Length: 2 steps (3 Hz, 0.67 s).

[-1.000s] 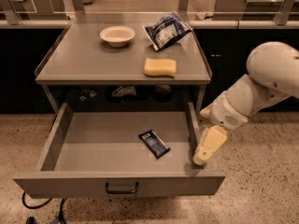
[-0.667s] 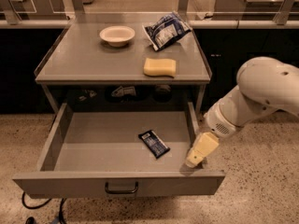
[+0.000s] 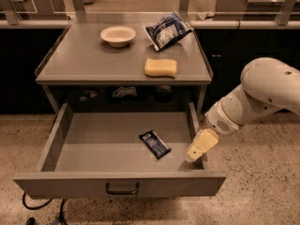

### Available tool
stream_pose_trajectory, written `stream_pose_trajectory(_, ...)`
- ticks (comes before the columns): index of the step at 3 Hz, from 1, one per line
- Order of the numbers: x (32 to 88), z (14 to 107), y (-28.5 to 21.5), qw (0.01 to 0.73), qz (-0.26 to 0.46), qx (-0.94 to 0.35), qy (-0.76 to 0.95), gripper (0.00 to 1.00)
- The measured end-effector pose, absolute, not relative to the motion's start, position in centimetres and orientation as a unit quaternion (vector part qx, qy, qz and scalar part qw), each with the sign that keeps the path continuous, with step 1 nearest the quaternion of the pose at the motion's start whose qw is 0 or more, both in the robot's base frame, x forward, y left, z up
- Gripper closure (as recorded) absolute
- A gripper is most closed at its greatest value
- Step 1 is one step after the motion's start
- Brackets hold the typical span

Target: Pick rxbar blueberry from top drawer and place on counter

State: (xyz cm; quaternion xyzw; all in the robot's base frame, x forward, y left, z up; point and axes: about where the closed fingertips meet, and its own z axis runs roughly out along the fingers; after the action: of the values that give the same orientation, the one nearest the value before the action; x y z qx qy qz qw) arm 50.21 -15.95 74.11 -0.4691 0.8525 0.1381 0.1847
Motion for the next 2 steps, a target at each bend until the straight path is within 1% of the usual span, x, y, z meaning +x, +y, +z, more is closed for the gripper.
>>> stream_pose_trajectory(1, 51.4, 72.0, -14.0, 0.176, 0.201, -0.5, 0.824, 0.0)
stream_pose_trajectory(2, 52.8, 67.7, -11.6, 0.18, 0.258, -0.524, 0.791, 0.0)
